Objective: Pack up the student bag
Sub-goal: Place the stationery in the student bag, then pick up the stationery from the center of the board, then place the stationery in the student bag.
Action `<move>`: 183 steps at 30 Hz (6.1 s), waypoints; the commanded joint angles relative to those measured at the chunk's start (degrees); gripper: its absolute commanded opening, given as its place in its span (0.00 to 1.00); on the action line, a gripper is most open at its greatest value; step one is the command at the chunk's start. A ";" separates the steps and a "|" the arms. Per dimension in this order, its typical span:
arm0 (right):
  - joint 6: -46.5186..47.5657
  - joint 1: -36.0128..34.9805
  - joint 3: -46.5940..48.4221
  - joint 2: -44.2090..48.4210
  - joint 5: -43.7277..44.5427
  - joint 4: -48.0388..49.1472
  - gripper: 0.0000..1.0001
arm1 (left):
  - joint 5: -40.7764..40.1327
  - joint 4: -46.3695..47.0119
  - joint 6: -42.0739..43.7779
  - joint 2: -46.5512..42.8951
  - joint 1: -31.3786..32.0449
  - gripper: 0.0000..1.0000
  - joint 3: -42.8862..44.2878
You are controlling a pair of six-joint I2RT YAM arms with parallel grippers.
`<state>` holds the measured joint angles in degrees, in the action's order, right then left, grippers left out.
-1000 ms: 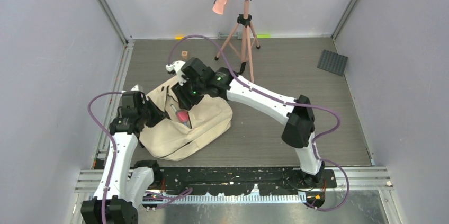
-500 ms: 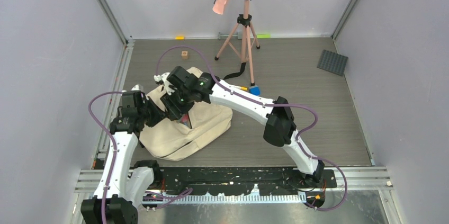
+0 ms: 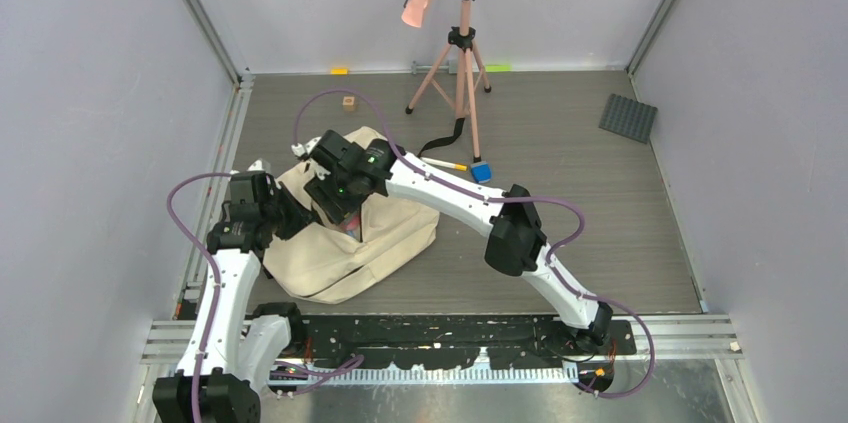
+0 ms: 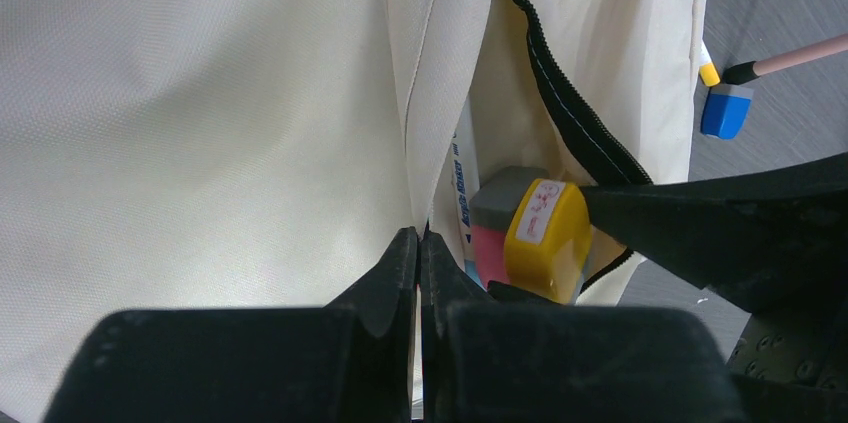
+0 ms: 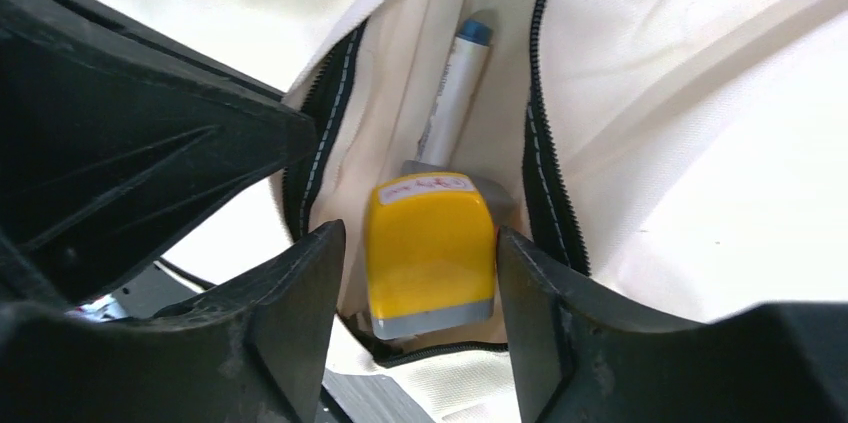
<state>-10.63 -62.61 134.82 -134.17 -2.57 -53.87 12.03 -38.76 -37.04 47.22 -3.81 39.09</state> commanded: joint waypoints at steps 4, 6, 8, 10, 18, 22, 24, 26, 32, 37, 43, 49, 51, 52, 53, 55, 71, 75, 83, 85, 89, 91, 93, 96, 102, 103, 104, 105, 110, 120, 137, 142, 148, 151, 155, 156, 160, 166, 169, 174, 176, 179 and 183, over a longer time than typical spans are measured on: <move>3.24 -1.29 3.08 2.07 5.60 -0.47 0.68 | 0.06 3.55 0.42 -1.12 -0.31 0.00 0.99; 3.63 -1.43 3.08 2.53 5.83 -0.38 0.68 | 0.11 3.72 0.39 -1.03 -0.30 0.00 1.05; 4.06 -1.52 3.08 3.35 6.17 -0.13 0.69 | 0.08 3.78 0.30 -0.97 -0.25 0.00 1.08; 4.53 -1.55 3.06 4.45 6.25 0.41 0.69 | 0.01 3.89 0.25 -0.81 -0.31 0.00 1.09; 7.64 -1.52 0.35 12.47 9.92 5.41 0.71 | -0.82 3.96 0.13 -0.55 -0.28 0.00 1.34; 9.26 -0.83 -3.62 16.94 17.04 6.38 0.74 | -1.66 3.89 0.12 -0.68 -0.25 0.00 1.47; 9.06 0.48 -6.59 18.83 19.87 6.41 0.74 | -2.05 3.78 0.06 -0.73 -0.31 0.00 1.51; 8.33 2.82 -10.55 20.83 21.40 6.52 0.74 | -2.45 3.99 -0.03 -0.76 -0.31 0.00 1.60; 4.92 13.75 -24.26 27.11 20.10 7.59 0.73 | -3.14 4.10 -0.23 -0.79 -0.25 0.00 1.68; 5.72 24.35 -37.83 29.41 21.01 10.67 0.74 | -3.76 4.05 -0.68 -1.45 -0.25 0.00 1.36; 8.28 33.86 -46.50 26.77 17.84 14.10 0.75 | -4.24 4.35 -1.44 -2.19 -0.30 0.00 0.82; 10.34 37.10 -48.90 22.18 12.71 20.44 0.75 | -4.71 4.34 -1.04 -1.52 -0.31 0.00 1.57; 10.32 37.20 -47.48 20.14 11.09 20.70 0.75 | -4.73 4.23 -1.06 -1.22 -0.26 0.00 1.84; 10.36 37.21 -46.45 19.50 10.52 20.67 0.75 | -4.74 4.23 -1.04 -1.18 -0.29 0.00 1.93; 10.28 37.21 -45.95 18.62 9.24 20.69 0.75 | -4.81 4.22 -1.04 -1.05 -0.25 0.00 2.03; 10.36 37.21 -44.90 17.67 7.72 21.02 0.75 | -4.97 4.26 -0.94 -0.99 -0.30 0.00 2.20; -0.05 36.14 -46.25 18.39 9.40 21.03 0.72 | -4.85 4.40 -1.27 -0.49 -0.31 0.00 1.87; -0.59 34.54 -46.16 17.37 11.42 20.64 0.70 | -4.76 4.26 -0.88 -0.33 -0.28 0.00 2.04; -2.65 33.43 -47.24 16.22 18.87 19.46 0.63 | -4.38 3.55 -0.58 -1.30 -0.32 0.00 1.72; -2.58 33.43 -47.93 15.91 18.31 19.94 0.61 | -4.31 3.32 -0.50 -1.67 -0.27 0.00 1.68; -2.56 33.43 -48.90 15.86 15.97 21.44 0.58 | -4.21 2.79 -0.28 -2.17 -0.32 0.00 1.82; -2.77 33.43 -49.35 15.91 15.16 22.29 0.56 | -4.21 2.53 -0.18 -2.43 -0.31 0.00 1.87; -2.72 33.43 -49.75 15.90 14.60 22.95 0.51 | -4.20 2.19 -0.06 -2.62 -0.29 0.00 1.91; -2.56 33.43 -49.84 16.38 14.86 22.59 0.43 | -4.09 1.43 0.24 -3.11 -0.23 0.00 2.12; -3.84 33.43 -53.84 23.53 16.31 21.94 0.37 | -3.75 0.90 0.47 -3.84 -0.31 0.00 2.13; -4.26 33.32 -54.52 24.93 16.29 21.91 0.36 | -3.62 0.91 0.43 -3.81 -0.32 0.00 2.17; -4.50 33.24 -55.86 27.69 16.24 21.79 0.36 | -3.46 0.89 0.40 -3.80 -0.32 0.00 2.19; -4.97 32.86 -56.41 29.16 16.27 21.61 0.35 | -3.19 0.93 0.42 -3.85 -0.27 0.00 2.17; -5.44 26.71 -56.38 37.94 17.22 18.86 0.33 | -2.12 1.41 0.59 -4.17 -0.32 0.00 1.84; -7.13 9.02 -37.12 33.75 10.11 14.70 0.31 | -0.64 1.34 3.06 -4.69 -0.32 0.00 1.43; -9.11 0.57 6.78 2.48 -8.37 -6.14 0.32 | 3.78 4.31 4.75 -4.53 0.08 0.00 0.62; -9.84 0.47 8.57 0.38 -6.82 -6.00 0.32 | 3.55 4.46 4.92 -4.53 0.29 0.00 0.46; -10.24 0.43 10.07 -2.23 -3.99 -5.72 0.35 | 3.45 4.29 5.09 -4.59 0.48 0.00 0.46; -9.83 0.47 11.50 -4.10 -1.90 -7.20 0.36 | 3.40 4.14 5.08 -4.66 0.54 0.00 0.37; -8.80 0.47 12.19 -5.04 2.07 -7.81 0.40 | 3.18 4.05 5.18 -4.77 0.51 0.00 0.37; -8.62 0.47 12.34 -5.13 4.25 -7.73 0.41 | 3.17 4.05 5.14 -4.73 0.49 0.00 0.37; -8.26 0.47 12.93 -5.48 7.58 -7.72 0.53 | 3.18 4.27 5.20 -4.44 0.53 0.00 0.46; -7.39 0.47 13.23 -5.69 9.07 -7.16 0.77 | 3.18 4.24 5.14 -4.37 0.55 0.00 0.46; -6.58 0.48 13.20 -5.47 8.58 -6.81 0.83 | 3.10 4.22 5.29 -4.35 0.50 0.00 0.46; -5.61 0.47 13.03 -3.17 5.74 -4.74 0.82 | 2.56 4.11 5.33 -4.16 0.50 0.00 0.84; -5.14 0.40 12.86 -1.31 5.05 -3.68 0.82 | 1.93 3.78 5.31 -4.16 0.49 0.00 1.05; -3.91 0.41 11.79 1.86 5.81 -2.60 0.81 | 0.90 2.99 5.32 -4.16 0.55 0.00 1.46; -1.24 0.39 8.23 8.60 11.12 -1.14 0.82 | -0.21 2.35 5.23 -4.07 0.49 0.00 1.85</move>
<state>-15.42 -62.24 144.35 -137.47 3.64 -58.57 13.89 -37.36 -32.53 43.81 -3.33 38.96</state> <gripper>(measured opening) 0.815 0.010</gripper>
